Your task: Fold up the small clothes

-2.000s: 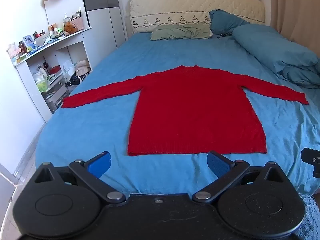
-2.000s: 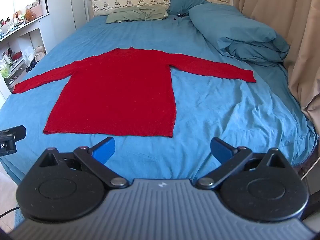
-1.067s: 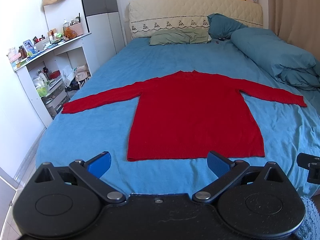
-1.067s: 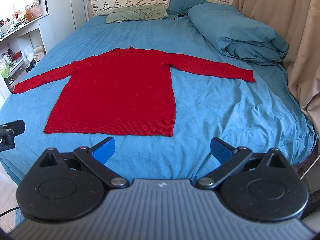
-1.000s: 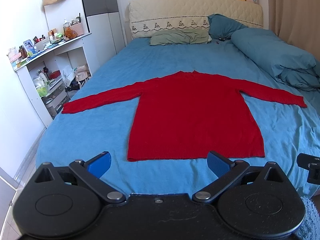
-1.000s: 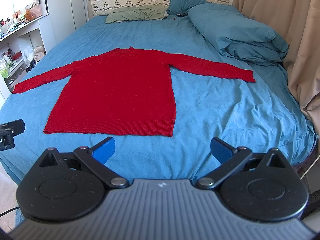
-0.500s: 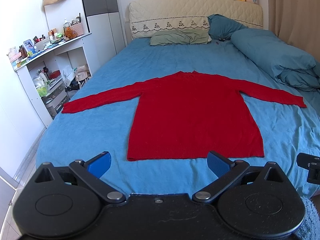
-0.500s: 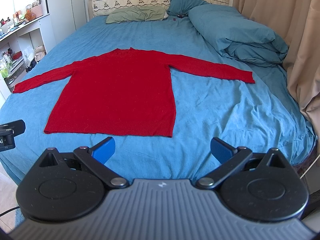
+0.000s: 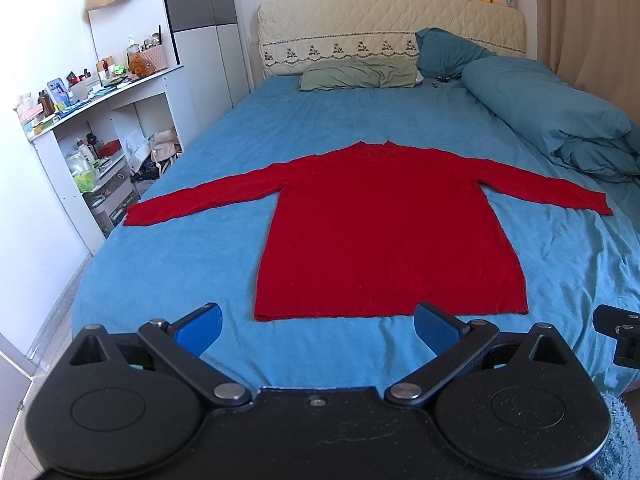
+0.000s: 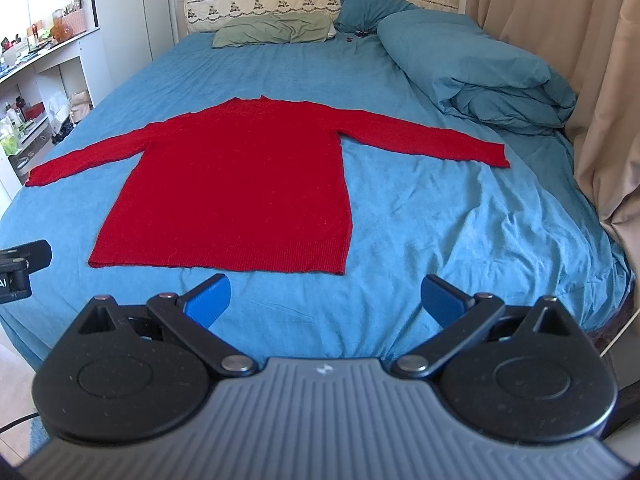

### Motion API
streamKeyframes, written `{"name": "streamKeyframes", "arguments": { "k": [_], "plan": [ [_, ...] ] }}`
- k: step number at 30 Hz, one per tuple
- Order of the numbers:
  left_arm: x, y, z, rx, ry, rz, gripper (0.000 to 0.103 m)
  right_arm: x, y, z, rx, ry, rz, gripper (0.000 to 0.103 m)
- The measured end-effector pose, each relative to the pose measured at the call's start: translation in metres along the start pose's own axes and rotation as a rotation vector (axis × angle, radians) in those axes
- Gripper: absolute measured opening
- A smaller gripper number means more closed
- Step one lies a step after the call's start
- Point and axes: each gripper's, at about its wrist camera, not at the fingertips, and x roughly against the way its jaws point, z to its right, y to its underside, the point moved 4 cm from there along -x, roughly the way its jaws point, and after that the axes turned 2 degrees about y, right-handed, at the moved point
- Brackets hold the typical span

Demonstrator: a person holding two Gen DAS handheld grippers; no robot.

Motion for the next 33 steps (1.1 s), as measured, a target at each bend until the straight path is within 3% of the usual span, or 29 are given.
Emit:
{"name": "streamKeyframes", "arguments": {
  "k": [33],
  "plan": [
    [0.0066, -0.0036, -0.0017, 0.001, 0.000, 0.009, 0.103, 0.0029, -0.0038, -0.0017, 0.000, 0.002, 0.007, 0.103]
  ]
}}
